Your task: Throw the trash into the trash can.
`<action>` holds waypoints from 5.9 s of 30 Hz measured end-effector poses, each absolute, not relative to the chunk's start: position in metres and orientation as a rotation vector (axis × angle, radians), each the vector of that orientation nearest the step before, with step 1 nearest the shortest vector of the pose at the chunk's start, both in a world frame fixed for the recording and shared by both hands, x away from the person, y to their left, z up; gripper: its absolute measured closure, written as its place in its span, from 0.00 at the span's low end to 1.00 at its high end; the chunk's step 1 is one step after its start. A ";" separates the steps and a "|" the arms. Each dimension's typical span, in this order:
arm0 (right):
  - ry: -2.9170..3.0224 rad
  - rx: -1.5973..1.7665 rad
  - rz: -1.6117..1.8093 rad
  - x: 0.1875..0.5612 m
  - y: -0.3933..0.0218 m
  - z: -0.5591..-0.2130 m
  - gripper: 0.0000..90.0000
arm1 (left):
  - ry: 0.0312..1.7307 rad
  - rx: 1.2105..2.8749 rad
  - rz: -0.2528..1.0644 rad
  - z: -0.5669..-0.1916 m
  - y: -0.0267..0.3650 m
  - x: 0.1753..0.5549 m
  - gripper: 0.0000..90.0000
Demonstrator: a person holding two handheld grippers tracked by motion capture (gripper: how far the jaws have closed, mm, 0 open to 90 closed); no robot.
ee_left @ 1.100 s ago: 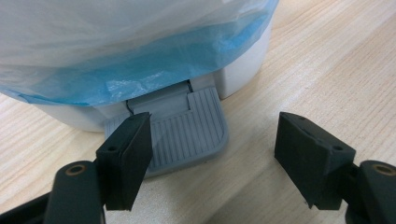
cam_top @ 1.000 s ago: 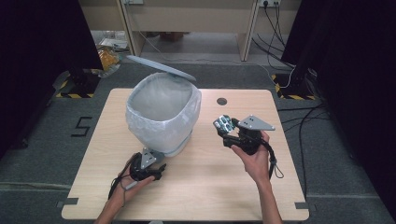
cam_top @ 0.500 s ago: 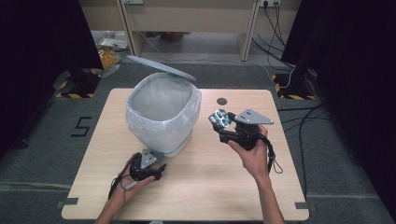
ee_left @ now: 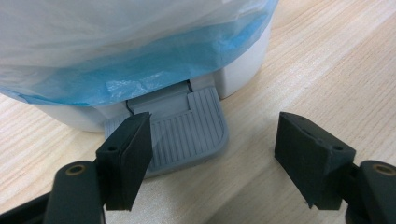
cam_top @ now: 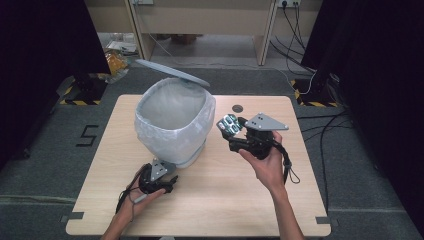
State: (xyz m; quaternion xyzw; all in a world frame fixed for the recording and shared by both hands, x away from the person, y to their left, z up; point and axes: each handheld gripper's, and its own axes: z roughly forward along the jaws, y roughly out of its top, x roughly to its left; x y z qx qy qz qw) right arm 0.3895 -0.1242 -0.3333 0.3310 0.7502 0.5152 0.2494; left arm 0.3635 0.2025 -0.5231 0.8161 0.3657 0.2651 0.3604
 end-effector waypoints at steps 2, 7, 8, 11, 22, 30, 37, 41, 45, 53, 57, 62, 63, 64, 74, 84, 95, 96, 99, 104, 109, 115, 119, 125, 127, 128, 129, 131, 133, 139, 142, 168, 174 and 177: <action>2.043 0.908 1.395 0.391 -0.122 -0.331 0.37 | 0.943 2.103 0.683 -0.523 0.202 0.363 0.30; 2.043 0.898 1.392 0.393 -0.118 -0.324 0.37 | 0.943 2.103 0.683 -0.523 0.202 0.363 0.30; 2.039 0.895 1.396 0.392 -0.118 -0.322 0.37 | 0.943 2.103 0.683 -0.523 0.202 0.363 0.30; 2.031 0.886 1.410 0.391 -0.115 -0.318 0.37 | 0.943 2.103 0.683 -0.523 0.202 0.363 0.30; 2.047 0.850 1.424 0.393 -0.098 -0.308 0.37 | 0.941 2.108 0.678 -0.523 0.203 0.363 0.30; 2.045 0.818 1.443 0.395 -0.084 -0.302 0.37 | 0.939 2.107 0.677 -0.523 0.203 0.363 0.30; 2.034 0.807 1.472 0.398 -0.073 -0.296 0.36 | 0.936 2.107 0.675 -0.523 0.203 0.364 0.30; 2.035 0.801 1.478 0.403 -0.065 -0.294 0.36 | 0.936 2.107 0.675 -0.523 0.203 0.364 0.30; 2.042 0.797 1.483 0.407 -0.057 -0.292 0.36 | 0.937 2.107 0.675 -0.523 0.203 0.364 0.30; 2.051 0.794 1.478 0.414 -0.043 -0.290 0.36 | 0.936 2.107 0.676 -0.523 0.203 0.364 0.30; 2.045 0.793 1.483 0.419 -0.038 -0.289 0.36 | 0.936 2.107 0.675 -0.523 0.203 0.364 0.30; 2.058 0.803 1.475 0.424 -0.030 -0.293 0.36 | 0.935 2.107 0.675 -0.523 0.204 0.364 0.30; 2.058 0.809 1.479 0.425 -0.028 -0.293 0.36 | 0.935 2.108 0.675 -0.523 0.204 0.364 0.30; 2.056 0.809 1.480 0.426 -0.027 -0.294 0.36 | 0.935 2.108 0.675 -0.523 0.204 0.364 0.30; 2.068 0.809 1.486 0.435 -0.009 -0.295 0.36 | 0.933 2.109 0.675 -0.523 0.204 0.364 0.30; 2.072 0.798 1.475 0.442 0.004 -0.299 0.35 | 0.932 2.110 0.672 -0.523 0.204 0.364 0.30; 2.082 0.788 1.455 0.446 0.014 -0.305 0.33 | 0.932 2.110 0.672 -0.523 0.204 0.364 0.30; 2.082 0.788 1.455 0.446 0.014 -0.305 0.33 | 0.932 2.110 0.672 -0.523 0.204 0.364 0.30; 2.089 0.801 1.447 0.447 0.015 -0.306 0.32 | 0.932 2.110 0.672 -0.523 0.204 0.364 0.30; 2.091 0.806 1.434 0.451 0.015 -0.308 0.31 | 0.932 2.110 0.672 -0.523 0.204 0.364 0.30; 2.108 0.807 1.394 0.451 0.017 -0.311 0.25 | 0.931 2.110 0.672 -0.523 0.204 0.364 0.30; 2.118 0.792 1.409 0.450 0.017 -0.310 0.24 | 0.931 2.110 0.672 -0.523 0.204 0.364 0.30; 2.102 0.792 1.427 0.449 0.015 -0.308 0.23 | 0.931 2.110 0.672 -0.523 0.204 0.364 0.30; 2.096 0.801 1.435 0.451 0.012 -0.308 0.19 | 0.931 2.110 0.672 -0.523 0.204 0.364 0.30; 2.091 0.799 1.438 0.451 0.010 -0.307 0.19 | 0.931 2.110 0.672 -0.523 0.204 0.364 0.30; 2.090 0.795 1.438 0.450 0.009 -0.307 0.19 | 0.931 2.111 0.671 -0.523 0.204 0.364 0.30; 2.091 0.803 1.444 0.448 0.009 -0.306 0.19 | 0.931 2.110 0.671 -0.523 0.204 0.364 0.30; 2.105 0.798 1.443 0.445 0.007 -0.304 0.20 | 0.932 2.110 0.671 -0.523 0.204 0.364 0.30; 2.117 0.779 1.431 0.442 0.003 -0.302 0.20 | 0.935 2.108 0.675 -0.523 0.204 0.364 0.30; 2.100 0.805 1.480 0.435 -0.017 -0.301 0.21 | 0.935 2.109 0.676 -0.523 0.204 0.364 0.30; 2.086 0.822 1.477 0.434 -0.026 -0.303 0.21 | 0.935 2.109 0.675 -0.523 0.204 0.364 0.30; 1.991 0.928 1.400 0.414 -0.110 -0.324 0.22 | 0.933 2.105 0.678 -0.523 0.203 0.364 0.30; 1.995 0.955 1.359 0.409 -0.129 -0.338 0.22 | 0.933 2.105 0.680 -0.523 0.203 0.363 0.30; 1.995 0.955 1.341 0.404 -0.135 -0.345 0.22 | 0.931 2.106 0.681 -0.523 0.203 0.363 0.30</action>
